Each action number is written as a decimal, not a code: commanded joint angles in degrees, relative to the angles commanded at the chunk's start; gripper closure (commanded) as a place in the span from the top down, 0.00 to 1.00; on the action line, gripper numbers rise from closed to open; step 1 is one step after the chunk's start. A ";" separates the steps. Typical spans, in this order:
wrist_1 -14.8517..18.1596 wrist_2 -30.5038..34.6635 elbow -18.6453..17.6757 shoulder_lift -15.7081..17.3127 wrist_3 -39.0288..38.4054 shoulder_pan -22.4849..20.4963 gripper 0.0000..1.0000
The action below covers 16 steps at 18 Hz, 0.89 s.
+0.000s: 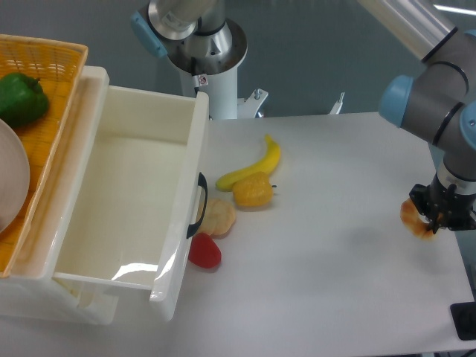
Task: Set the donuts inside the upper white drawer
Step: 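Lift the held orange donut with the gripper off the table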
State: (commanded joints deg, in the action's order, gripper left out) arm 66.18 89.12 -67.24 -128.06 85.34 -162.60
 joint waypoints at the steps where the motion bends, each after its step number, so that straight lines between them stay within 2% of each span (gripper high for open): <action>1: 0.00 0.09 0.00 0.00 -0.09 0.00 0.15; 9: 0.35 1.06 0.00 0.17 -2.45 1.14 0.13; 13: 3.86 1.14 -0.61 3.07 -5.71 2.55 0.09; 16: 5.18 0.97 -2.80 5.88 -7.11 3.69 0.09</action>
State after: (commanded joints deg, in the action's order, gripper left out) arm 71.36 90.09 -70.04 -122.18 78.23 -158.91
